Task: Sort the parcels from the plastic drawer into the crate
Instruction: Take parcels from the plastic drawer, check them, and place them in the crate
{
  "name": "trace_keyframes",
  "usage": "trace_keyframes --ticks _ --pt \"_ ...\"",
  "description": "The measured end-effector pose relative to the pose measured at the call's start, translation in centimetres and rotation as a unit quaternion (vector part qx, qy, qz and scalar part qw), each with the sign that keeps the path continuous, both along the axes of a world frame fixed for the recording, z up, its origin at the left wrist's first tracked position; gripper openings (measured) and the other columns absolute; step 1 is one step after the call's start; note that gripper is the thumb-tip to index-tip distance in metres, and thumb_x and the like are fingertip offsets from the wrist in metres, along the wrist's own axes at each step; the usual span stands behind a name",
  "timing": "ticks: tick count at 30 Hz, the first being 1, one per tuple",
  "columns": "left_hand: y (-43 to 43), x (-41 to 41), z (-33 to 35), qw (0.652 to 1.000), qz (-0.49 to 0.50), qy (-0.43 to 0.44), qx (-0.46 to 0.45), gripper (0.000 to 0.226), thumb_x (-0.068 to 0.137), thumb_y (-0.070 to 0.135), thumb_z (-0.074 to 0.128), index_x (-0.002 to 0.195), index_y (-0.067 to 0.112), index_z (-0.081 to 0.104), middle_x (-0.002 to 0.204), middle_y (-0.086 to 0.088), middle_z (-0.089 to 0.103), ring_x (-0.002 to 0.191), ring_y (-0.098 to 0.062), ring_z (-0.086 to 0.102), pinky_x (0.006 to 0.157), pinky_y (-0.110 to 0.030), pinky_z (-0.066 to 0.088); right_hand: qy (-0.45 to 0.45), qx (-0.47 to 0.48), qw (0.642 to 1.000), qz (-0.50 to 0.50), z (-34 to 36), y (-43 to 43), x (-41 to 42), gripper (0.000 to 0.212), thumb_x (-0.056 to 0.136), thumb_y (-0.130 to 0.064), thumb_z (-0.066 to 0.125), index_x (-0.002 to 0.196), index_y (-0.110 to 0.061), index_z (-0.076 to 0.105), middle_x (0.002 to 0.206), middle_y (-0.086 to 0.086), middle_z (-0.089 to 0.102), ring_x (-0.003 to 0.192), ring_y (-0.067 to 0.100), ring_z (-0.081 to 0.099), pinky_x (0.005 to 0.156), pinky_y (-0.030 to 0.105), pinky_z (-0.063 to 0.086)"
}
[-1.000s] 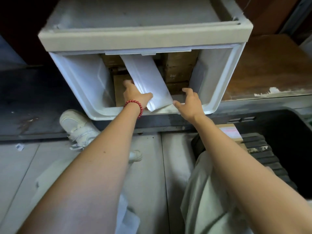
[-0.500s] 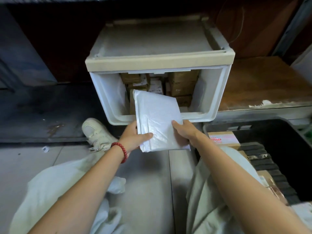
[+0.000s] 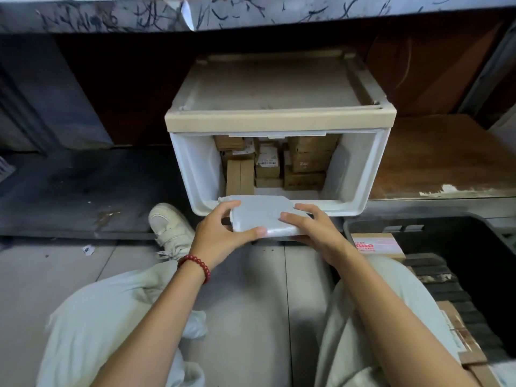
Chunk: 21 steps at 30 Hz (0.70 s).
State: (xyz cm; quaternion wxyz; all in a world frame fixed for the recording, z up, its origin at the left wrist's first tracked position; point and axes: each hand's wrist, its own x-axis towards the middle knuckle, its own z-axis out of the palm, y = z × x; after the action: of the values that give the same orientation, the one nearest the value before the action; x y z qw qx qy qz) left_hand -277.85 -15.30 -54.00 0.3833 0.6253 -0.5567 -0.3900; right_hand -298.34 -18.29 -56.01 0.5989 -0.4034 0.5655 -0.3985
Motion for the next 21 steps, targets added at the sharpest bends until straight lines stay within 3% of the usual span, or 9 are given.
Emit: trace_keyframes --ticks 3,6,8,10,14,16,18,21 --pt "0.2 -0.3 0.0 0.989 -0.047 -0.126 -0.062 0.056 0.058 0.035 0.09 0.107 0.028 0.064 0.108 0.014 0.059 0.097 -0.004 0.053 0.082 -0.015 0.044 -0.035 -0.015 0.999 0.012 0.3 -0.2 -0.1 0.061 0.081 -0.034 0.074 0.133 -0.016 0.047 0.13 0.005 0.05 0.109 0.02 0.059 0.083 0.033 0.058" --pt "-0.4 -0.2 0.0 0.97 -0.032 -0.2 -0.131 0.026 0.071 0.023 0.083 0.09 0.025 0.066 0.099 0.006 0.061 0.089 -0.011 0.055 0.076 -0.021 0.047 -0.061 -0.027 0.997 0.048 1.0 -0.5 -0.3 0.065 0.075 -0.049 0.065 0.131 -0.017 0.05 0.112 0.002 0.057 0.092 0.015 0.063 0.066 0.028 0.054" --pt "-0.5 -0.2 0.6 0.942 -0.009 -0.286 -0.175 0.015 0.079 0.029 0.075 0.09 0.027 0.065 0.097 0.01 0.058 0.086 -0.012 0.05 0.063 -0.026 0.043 -0.078 -0.038 0.995 0.04 1.2 -0.7 -0.6 0.055 0.073 -0.049 0.05 0.12 -0.022 0.056 0.097 0.001 0.062 0.084 0.014 0.064 0.06 0.026 0.048" --pt "-0.5 -0.2 1.4 0.905 0.019 -0.354 -0.234 0.012 0.084 0.034 0.069 0.094 0.029 0.066 0.093 0.012 0.061 0.088 -0.015 0.046 0.057 -0.024 0.034 -0.084 -0.054 0.995 0.018 1.1 -0.8 -0.7 0.05 0.073 -0.046 0.038 0.115 -0.027 0.057 0.106 0.002 0.066 0.09 0.016 0.063 0.059 0.027 0.046" --pt "-1.1 -0.3 2.9 0.908 0.038 -0.315 -0.274 0.014 0.089 0.03 0.064 0.1 0.022 0.063 0.092 0.005 0.063 0.081 -0.019 0.056 0.062 -0.029 0.045 0.0 -0.126 0.992 0.003 1.4 -1.0 -0.4 0.043 0.087 -0.047 0.036 0.122 -0.03 0.054 0.13 0.002 0.056 0.102 0.016 0.055 0.073 0.026 0.043" --pt "-1.2 -0.5 3.3 0.914 0.045 -0.286 -0.283 0.013 0.089 0.03 0.064 0.099 0.021 0.062 0.091 0.006 0.062 0.077 -0.014 0.054 0.061 -0.023 0.042 0.042 -0.141 0.989 -0.024 1.3 -1.3 -0.5 0.04 0.094 -0.045 0.044 0.131 -0.03 0.05 0.139 0.0 0.046 0.116 0.015 0.047 0.087 0.028 0.038" --pt "-1.3 -0.8 3.5 0.928 0.046 -0.246 -0.275 0.013 0.088 0.03 0.066 0.098 0.021 0.063 0.088 0.009 0.061 0.076 -0.009 0.052 0.058 -0.011 0.034 0.056 -0.131 0.989 -0.046 1.0 -1.3 -0.6 0.052 0.094 -0.046 0.052 0.141 -0.027 0.04 0.145 -0.002 0.04 0.123 0.014 0.043 0.096 0.028 0.035" --pt "-1.5 -1.4 3.8 0.951 0.042 -0.183 -0.245 0.014 0.086 0.032 0.068 0.096 0.023 0.063 0.084 0.01 0.062 0.073 -0.005 0.052 0.056 -0.005 0.033 0.069 -0.17 0.982 -0.045 0.8 -1.0 -0.7 0.053 0.093 -0.042 0.057 0.139 -0.023 0.039 0.141 -0.001 0.045 0.122 0.012 0.047 0.087 0.015 0.044"
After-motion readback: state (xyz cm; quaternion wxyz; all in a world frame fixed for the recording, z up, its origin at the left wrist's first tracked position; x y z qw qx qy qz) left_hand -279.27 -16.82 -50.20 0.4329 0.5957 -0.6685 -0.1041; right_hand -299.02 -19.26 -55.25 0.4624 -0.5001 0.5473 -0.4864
